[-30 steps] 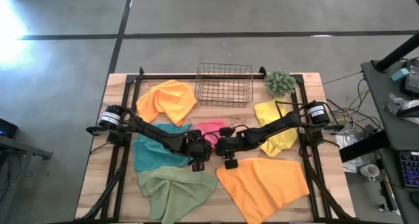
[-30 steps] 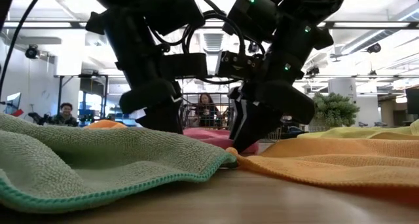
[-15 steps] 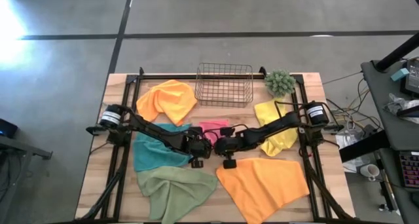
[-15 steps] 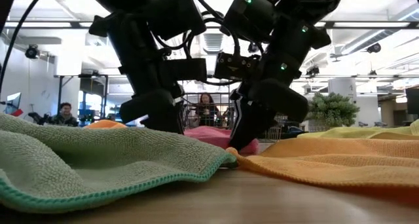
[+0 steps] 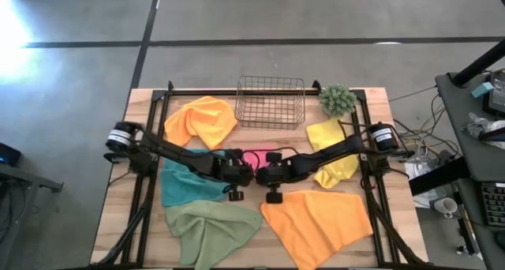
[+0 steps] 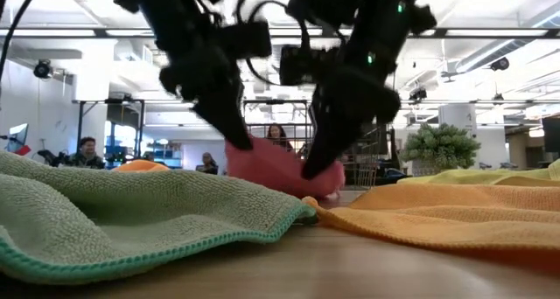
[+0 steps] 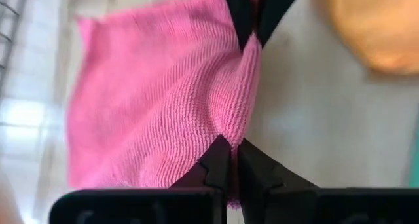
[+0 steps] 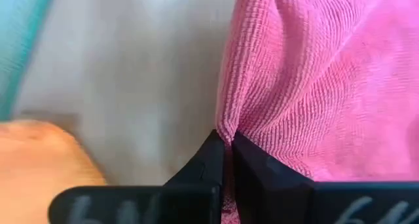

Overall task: Fold microfiber towels
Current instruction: Put the folded pink microfiber cloth into the gold wire basket

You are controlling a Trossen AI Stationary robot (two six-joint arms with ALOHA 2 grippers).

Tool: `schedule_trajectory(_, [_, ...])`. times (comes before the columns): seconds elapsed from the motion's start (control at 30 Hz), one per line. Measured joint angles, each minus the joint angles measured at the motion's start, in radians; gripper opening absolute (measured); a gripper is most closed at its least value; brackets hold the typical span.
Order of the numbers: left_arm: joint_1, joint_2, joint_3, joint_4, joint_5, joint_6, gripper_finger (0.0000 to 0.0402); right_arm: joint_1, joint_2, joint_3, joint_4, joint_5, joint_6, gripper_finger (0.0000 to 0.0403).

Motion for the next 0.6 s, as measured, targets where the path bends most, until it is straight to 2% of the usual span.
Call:
schedule_trajectory(0.2, [0.0,-0.066,-0.004,-0.035,0.001,0.031,0.0001,0.016,-0.043,0.072,-0.087,0.066,0.054,0.0009])
schedule_trajectory(0.37, [0.004,-0.112,0.015,-0.067,0.007,0.078,0.0,0.015,-0.063,0.158,-0.153,0.076,0.057,0.0008])
schedule_trajectory(0.6, [0.014,-0.188,0.018,-0.127,0.014,0.08,0.0,0.012,-0.07,0.28,-0.269,0.144,0.054,0.0008])
